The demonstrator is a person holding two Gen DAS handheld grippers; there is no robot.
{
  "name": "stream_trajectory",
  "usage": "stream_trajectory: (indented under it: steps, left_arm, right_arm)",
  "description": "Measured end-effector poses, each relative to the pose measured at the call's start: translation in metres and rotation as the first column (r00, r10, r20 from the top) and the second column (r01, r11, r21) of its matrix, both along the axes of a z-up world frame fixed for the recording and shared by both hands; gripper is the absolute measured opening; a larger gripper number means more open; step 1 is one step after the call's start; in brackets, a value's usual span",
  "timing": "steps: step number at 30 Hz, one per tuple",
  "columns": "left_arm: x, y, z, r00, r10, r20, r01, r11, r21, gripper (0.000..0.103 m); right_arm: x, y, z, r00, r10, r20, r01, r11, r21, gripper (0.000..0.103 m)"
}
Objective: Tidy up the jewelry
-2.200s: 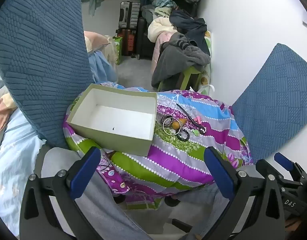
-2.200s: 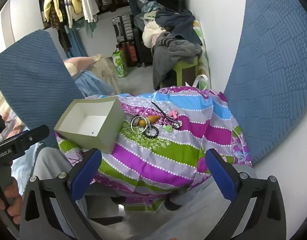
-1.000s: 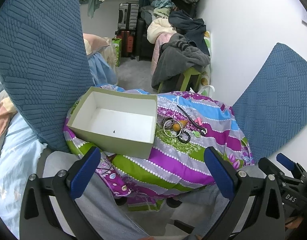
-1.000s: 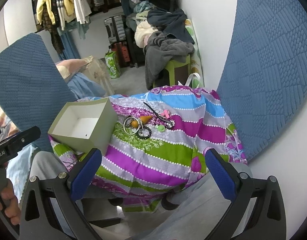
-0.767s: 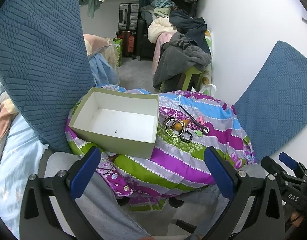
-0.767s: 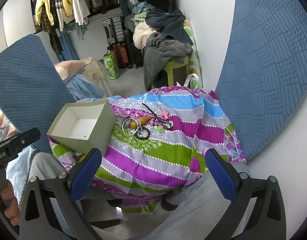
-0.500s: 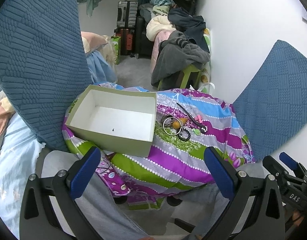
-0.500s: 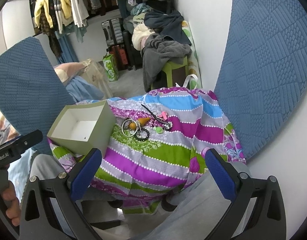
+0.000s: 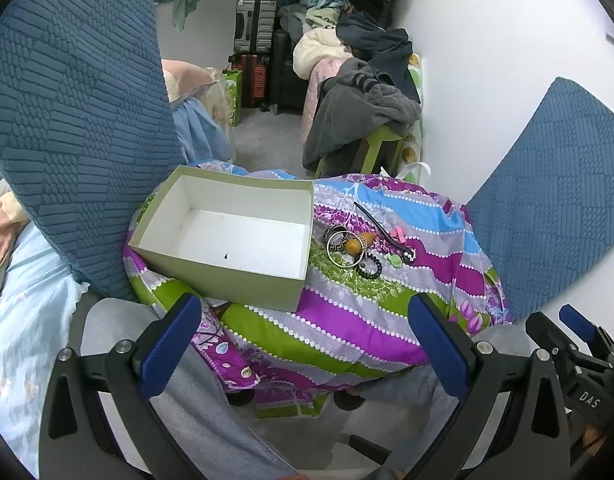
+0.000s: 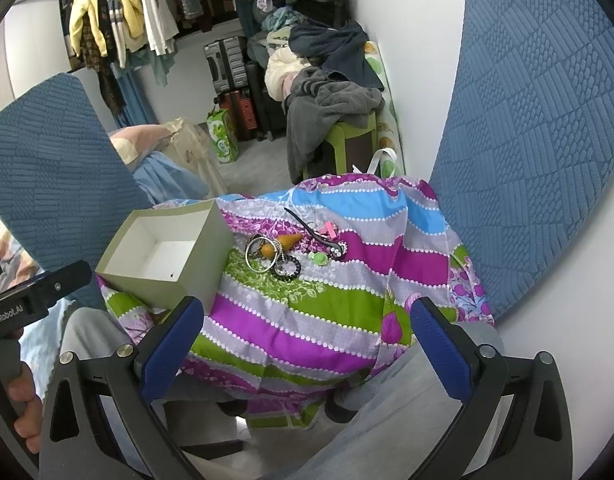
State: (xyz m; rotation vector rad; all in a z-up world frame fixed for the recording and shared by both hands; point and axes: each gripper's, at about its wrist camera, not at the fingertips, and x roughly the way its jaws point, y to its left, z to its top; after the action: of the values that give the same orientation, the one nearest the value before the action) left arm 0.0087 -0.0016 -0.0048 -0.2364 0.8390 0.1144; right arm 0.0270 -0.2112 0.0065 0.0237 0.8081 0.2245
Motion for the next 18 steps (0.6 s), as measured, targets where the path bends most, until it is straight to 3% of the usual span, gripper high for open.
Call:
stream_trajectory:
  steps: [18]
  left_arm:
    - [0.0039,0.0009,-0.0002,1.0,-0.016,-0.007,0.016,1.0,0.005,0.102]
  right_arm:
    - [-0.0015,-0.0039,0.002,1.0,-0.005,0.025,0.004,1.0,0.013,0.102]
